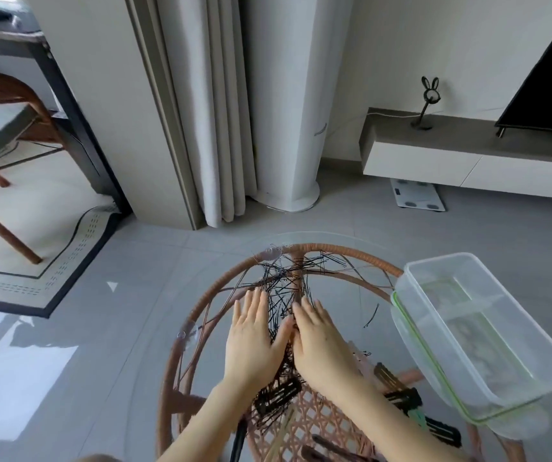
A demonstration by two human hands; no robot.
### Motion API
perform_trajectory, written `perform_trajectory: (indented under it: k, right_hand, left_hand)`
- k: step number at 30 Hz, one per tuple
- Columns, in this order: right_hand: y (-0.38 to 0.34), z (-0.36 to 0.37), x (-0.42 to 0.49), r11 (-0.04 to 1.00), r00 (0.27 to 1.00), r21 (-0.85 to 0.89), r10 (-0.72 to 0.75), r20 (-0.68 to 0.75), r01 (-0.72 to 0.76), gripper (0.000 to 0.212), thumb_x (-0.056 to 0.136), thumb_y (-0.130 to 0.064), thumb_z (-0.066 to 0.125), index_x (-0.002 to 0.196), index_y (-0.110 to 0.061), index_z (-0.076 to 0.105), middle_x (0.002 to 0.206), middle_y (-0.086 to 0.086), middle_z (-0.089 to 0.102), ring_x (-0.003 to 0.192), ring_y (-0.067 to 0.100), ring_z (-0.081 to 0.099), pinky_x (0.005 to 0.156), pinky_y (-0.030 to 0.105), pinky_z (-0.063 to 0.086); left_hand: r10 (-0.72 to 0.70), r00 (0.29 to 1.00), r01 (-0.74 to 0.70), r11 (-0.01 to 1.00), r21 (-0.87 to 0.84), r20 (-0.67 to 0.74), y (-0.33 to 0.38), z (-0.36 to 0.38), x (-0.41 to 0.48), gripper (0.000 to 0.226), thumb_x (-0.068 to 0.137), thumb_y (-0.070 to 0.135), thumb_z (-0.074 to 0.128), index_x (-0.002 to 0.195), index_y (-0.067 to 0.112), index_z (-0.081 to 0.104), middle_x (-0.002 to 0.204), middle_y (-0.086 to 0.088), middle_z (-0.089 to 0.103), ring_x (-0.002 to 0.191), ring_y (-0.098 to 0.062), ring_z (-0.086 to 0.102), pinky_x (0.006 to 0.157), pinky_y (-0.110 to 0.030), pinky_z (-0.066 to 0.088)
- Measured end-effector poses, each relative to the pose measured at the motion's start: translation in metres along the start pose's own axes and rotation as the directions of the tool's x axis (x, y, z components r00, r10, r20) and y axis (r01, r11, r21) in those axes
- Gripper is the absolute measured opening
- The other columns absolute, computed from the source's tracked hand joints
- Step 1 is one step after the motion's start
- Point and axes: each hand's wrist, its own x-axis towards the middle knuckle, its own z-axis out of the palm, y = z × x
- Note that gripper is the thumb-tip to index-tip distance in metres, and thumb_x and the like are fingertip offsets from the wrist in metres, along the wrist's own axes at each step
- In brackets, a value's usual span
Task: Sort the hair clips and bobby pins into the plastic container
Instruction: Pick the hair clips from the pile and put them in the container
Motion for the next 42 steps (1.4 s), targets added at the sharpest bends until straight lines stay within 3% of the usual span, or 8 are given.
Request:
perform_trajectory:
  k: [5,10,14,23,26,29,36,42]
  right_hand:
    - [0.023,-0.032,0.025,0.973,0.931,0.232,0.098,-0.351,-0.016,0.037,0.097,-0.021,0.037,0.131,-0.011,0.046,0.137,0.004,0.051,0.119,0.018,0.053,0.101,0.032,0.044]
    - [0.075,-0.039,0.098,0.933,0.909,0.301,0.289,-0.300,-0.197,0.044,0.096,-0.028,0.038,0.135,-0.006,0.041,0.148,0.011,0.035,0.138,0.023,0.029,0.112,0.035,0.024]
    - [0.075,-0.020,0.128,0.956,0.920,0.086,0.292,-0.263,-0.279,0.054,0.097,-0.038,0.028,0.140,-0.007,0.030,0.152,0.014,0.024,0.142,0.030,0.016,0.118,0.043,0.009]
    - [0.023,-0.001,0.086,0.997,0.989,0.081,0.030,-0.148,-0.018,0.045,0.099,-0.021,0.027,0.143,-0.008,0.025,0.155,0.009,0.015,0.144,0.020,0.006,0.116,0.029,-0.001]
    - [0.012,-0.007,0.056,0.975,0.993,0.218,-0.025,-0.115,0.050,0.040,0.098,-0.015,0.032,0.136,-0.009,0.039,0.150,0.009,0.031,0.138,0.022,0.029,0.113,0.029,0.021]
    - [0.015,-0.018,0.025,0.942,0.990,0.327,-0.028,-0.138,0.073,0.037,0.097,-0.017,0.037,0.132,-0.013,0.046,0.130,0.011,0.057,0.090,0.009,0.061,0.079,0.017,0.044]
    - [0.076,-0.043,-0.012,0.928,0.882,0.048,0.366,-0.297,-0.369,0.036,0.092,-0.021,0.046,0.122,-0.002,0.049,0.126,0.015,0.054,0.111,0.027,0.054,0.092,0.033,0.045]
    - [0.056,-0.031,-0.005,0.962,0.944,0.003,0.268,-0.193,-0.273,0.026,0.087,-0.011,0.050,0.112,-0.003,0.055,0.118,0.014,0.050,0.106,0.024,0.049,0.092,0.030,0.045]
  left_hand:
    - [0.002,0.984,-0.026,0.991,-0.133,-0.177,-0.011,-0.028,0.022,0.058,0.090,0.056,0.032,0.136,0.023,0.043,0.151,0.003,0.033,0.144,-0.014,0.020,0.118,-0.034,0.012]
    - [0.034,0.999,-0.033,0.999,0.023,-0.027,-0.035,-0.036,0.104,0.058,0.093,0.058,0.025,0.143,0.031,0.029,0.157,0.000,0.017,0.147,-0.021,0.006,0.119,-0.038,0.005]
    - [0.129,0.982,-0.147,0.981,0.129,0.136,-0.019,-0.015,0.137,0.056,0.096,0.052,0.017,0.147,0.028,0.016,0.158,-0.001,0.007,0.147,-0.018,-0.003,0.120,-0.035,-0.006]
    - [0.298,0.942,-0.272,0.947,-0.168,0.157,-0.006,-0.005,0.111,0.045,0.100,0.034,0.026,0.139,0.016,0.040,0.150,-0.001,0.034,0.144,-0.013,0.016,0.118,-0.024,0.006]
    - [0.233,0.955,-0.170,0.937,-0.305,0.184,-0.002,-0.012,0.086,0.040,0.100,0.032,0.031,0.133,0.019,0.050,0.145,-0.003,0.043,0.140,-0.016,0.029,0.114,-0.025,0.022]
    - [0.245,0.954,-0.152,0.892,-0.425,0.174,0.002,-0.026,0.060,0.036,0.098,0.033,0.038,0.127,0.021,0.055,0.138,0.001,0.052,0.132,-0.008,0.041,0.114,-0.032,0.030]
    - [0.164,0.985,-0.156,0.982,-0.109,0.062,-0.026,-0.043,-0.013,0.097,0.058,0.092,0.026,0.143,0.046,0.014,0.147,0.023,0.006,0.142,-0.006,-0.007,0.114,-0.040,-0.004]
    - [0.291,0.937,-0.311,0.947,0.080,0.195,-0.024,-0.017,-0.045,0.108,0.052,0.093,0.034,0.140,0.051,-0.012,0.154,0.004,-0.017,0.142,-0.023,-0.024,0.113,-0.047,-0.018]
